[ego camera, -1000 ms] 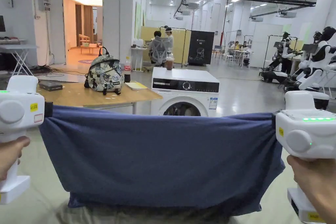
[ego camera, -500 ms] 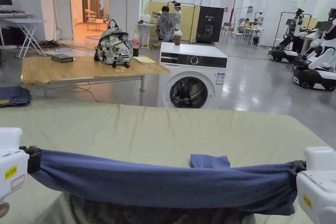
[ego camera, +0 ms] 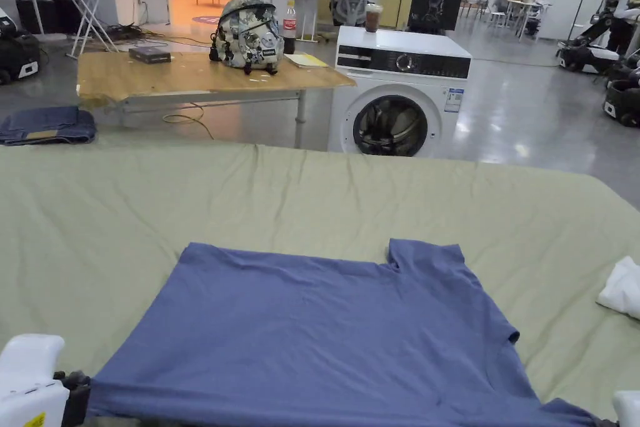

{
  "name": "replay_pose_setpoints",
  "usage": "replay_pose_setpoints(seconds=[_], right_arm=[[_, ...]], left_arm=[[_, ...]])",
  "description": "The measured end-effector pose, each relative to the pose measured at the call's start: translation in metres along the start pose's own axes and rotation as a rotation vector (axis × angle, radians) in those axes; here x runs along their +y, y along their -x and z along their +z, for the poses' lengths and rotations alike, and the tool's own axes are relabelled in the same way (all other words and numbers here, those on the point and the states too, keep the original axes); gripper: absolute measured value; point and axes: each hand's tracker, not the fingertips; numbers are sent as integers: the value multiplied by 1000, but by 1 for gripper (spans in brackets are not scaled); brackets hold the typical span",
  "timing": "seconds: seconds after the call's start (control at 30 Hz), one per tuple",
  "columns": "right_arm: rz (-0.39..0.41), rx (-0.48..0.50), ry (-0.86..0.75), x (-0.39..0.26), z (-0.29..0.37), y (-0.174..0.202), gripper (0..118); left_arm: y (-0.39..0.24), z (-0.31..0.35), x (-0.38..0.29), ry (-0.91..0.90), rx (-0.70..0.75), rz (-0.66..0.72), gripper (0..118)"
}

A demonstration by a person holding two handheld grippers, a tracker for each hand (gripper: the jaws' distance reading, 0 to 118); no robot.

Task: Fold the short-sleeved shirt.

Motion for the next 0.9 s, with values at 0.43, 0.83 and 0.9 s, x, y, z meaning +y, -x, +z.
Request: replay_pose_setpoints(seconds=[0.43, 0.83, 0.9], right_arm=[[56, 93, 325, -52, -94, -5, 1], [44, 73, 379, -25, -95, -17, 79], [65, 48, 313, -11, -84, -17, 79]], left_arm=[[-2, -71, -38, 260, 25, -50, 0], [5, -56, -15, 272, -40, 41, 50], [1, -47, -5, 231, -42, 57, 55]])
